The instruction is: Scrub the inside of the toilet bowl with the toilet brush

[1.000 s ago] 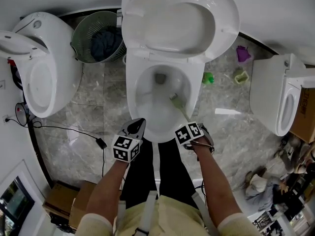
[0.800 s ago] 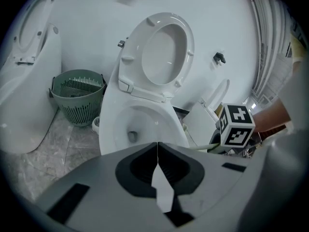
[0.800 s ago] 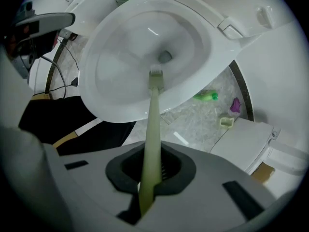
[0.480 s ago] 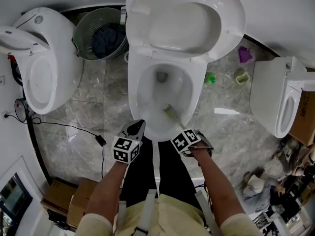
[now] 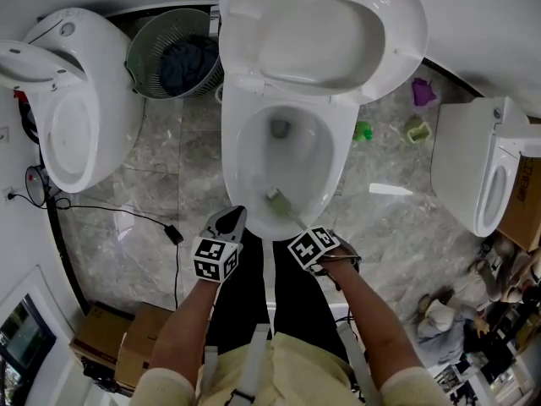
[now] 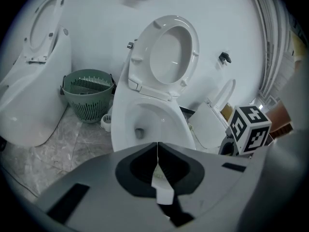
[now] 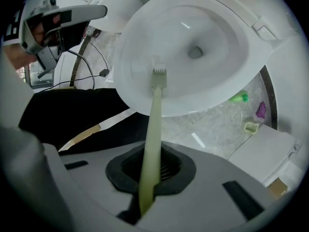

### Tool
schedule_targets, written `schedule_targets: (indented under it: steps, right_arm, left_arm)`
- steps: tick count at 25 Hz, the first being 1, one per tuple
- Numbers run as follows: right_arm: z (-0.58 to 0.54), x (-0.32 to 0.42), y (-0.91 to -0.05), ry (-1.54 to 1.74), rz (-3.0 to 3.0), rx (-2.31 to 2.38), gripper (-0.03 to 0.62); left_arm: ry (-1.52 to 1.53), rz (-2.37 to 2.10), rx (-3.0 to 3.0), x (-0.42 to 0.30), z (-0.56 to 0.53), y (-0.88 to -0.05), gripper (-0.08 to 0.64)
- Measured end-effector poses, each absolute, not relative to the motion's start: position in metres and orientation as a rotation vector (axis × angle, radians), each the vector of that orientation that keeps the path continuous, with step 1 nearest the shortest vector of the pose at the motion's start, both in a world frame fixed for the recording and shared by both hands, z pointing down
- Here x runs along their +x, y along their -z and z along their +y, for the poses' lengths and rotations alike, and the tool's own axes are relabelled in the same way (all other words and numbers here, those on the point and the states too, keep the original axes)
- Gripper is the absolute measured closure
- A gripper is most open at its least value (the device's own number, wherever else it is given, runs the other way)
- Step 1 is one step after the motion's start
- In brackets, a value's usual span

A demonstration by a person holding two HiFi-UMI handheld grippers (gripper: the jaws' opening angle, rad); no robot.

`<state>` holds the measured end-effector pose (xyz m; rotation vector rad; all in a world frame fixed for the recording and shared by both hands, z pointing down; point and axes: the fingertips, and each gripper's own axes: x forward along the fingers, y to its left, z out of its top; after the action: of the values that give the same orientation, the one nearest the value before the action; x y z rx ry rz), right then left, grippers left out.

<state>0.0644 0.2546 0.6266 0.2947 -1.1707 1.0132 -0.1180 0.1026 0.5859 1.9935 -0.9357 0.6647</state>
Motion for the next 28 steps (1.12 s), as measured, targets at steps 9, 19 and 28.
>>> schedule_targets:
  steps: [9,19,28]
  right_arm:
    - [0.247,0.024,-0.627,-1.093,-1.249,0.286,0.566]
    - [0.209,-0.009,-0.634,-1.183,-1.324,0.371,0.566]
    - [0.161,-0.023,-0.640,-1.198,-1.388,0.439,0.565]
  left_arm:
    - [-0.655,-0.997,1.962,-0.131,0.103,-0.586,0.549]
    - [-0.654,-1.003,1.962,-0.135,0.107,-0.584,0.548]
    - [-0.651,-0.995,1.989,-0.132,0.102,-0.583,0.548]
